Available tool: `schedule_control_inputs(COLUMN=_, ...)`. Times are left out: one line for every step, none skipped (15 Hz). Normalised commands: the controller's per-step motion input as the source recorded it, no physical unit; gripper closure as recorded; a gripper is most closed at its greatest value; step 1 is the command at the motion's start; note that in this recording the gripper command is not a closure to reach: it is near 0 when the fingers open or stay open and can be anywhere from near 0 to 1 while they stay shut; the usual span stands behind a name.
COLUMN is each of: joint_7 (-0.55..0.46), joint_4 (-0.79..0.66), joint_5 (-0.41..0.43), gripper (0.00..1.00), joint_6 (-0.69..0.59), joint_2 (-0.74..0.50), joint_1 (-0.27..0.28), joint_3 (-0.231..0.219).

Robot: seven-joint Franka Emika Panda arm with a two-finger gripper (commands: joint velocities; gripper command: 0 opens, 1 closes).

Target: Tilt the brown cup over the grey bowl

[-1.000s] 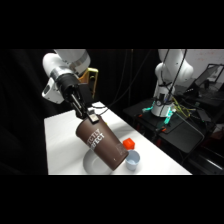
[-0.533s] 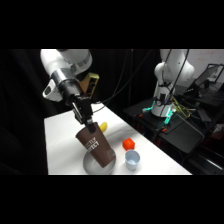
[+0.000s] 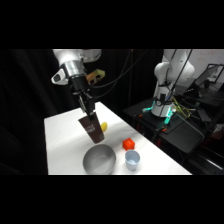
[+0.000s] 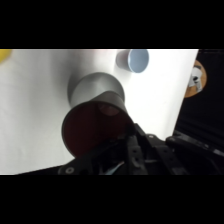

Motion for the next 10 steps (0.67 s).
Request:
schedule_control_inputs(joint_7=0.31, joint_4=-0.81, joint_5=-0.572, gripper=0.20, joint_6=0.66, joint_2=-0.60, joint_1=0.073, joint_3=-0.043)
schedule_control_inputs(joint_7=0.36, joint_4=-0.83, joint_5=-0.589, gripper=0.20, joint_6=0.71, joint_2=-0.55, joint_1=0.086, joint_3=-0.050)
schedule_control_inputs(joint_7=0.42, joint_4=-0.80, joint_5=-0.606, gripper=0.20, joint_6=0.72, joint_2=-0.49, joint_1=0.096, joint_3=-0.059)
schedule_control_inputs(joint_7=0.50, joint_4=-0.77, joint_5=-0.626, gripper=0.20, joint_6=0.73, joint_2=-0.41, joint_1=0.103, joint_3=-0.070)
schedule_control_inputs(joint_7=0.59, joint_4=-0.70, joint_5=-0.653, gripper=0.20, joint_6=0.71, joint_2=-0.35, joint_1=0.114, joint_3=-0.079)
schedule_control_inputs(joint_7=0.62, joint_4=-0.63, joint_5=-0.625, gripper=0.20, joint_6=0.68, joint_2=-0.27, joint_1=0.118, joint_3=-0.079)
schedule_control_inputs(joint_7=0.62, joint_4=-0.56, joint_5=-0.552, gripper=0.20, joint_6=0.64, joint_2=-0.18, joint_1=0.116, joint_3=-0.079)
schedule_control_inputs(joint_7=0.59, joint_4=-0.48, joint_5=-0.464, gripper=0.20, joint_6=0.57, joint_2=-0.10, joint_1=0.112, joint_3=-0.078)
schedule_control_inputs(joint_7=0.57, joint_4=-0.41, joint_5=-0.407, gripper=0.20, joint_6=0.52, joint_2=-0.05, joint_1=0.112, joint_3=-0.082)
schedule_control_inputs(joint_7=0.52, joint_4=-0.33, joint_5=-0.320, gripper=0.20, joint_6=0.44, joint_2=-0.01, joint_1=0.107, joint_3=-0.081)
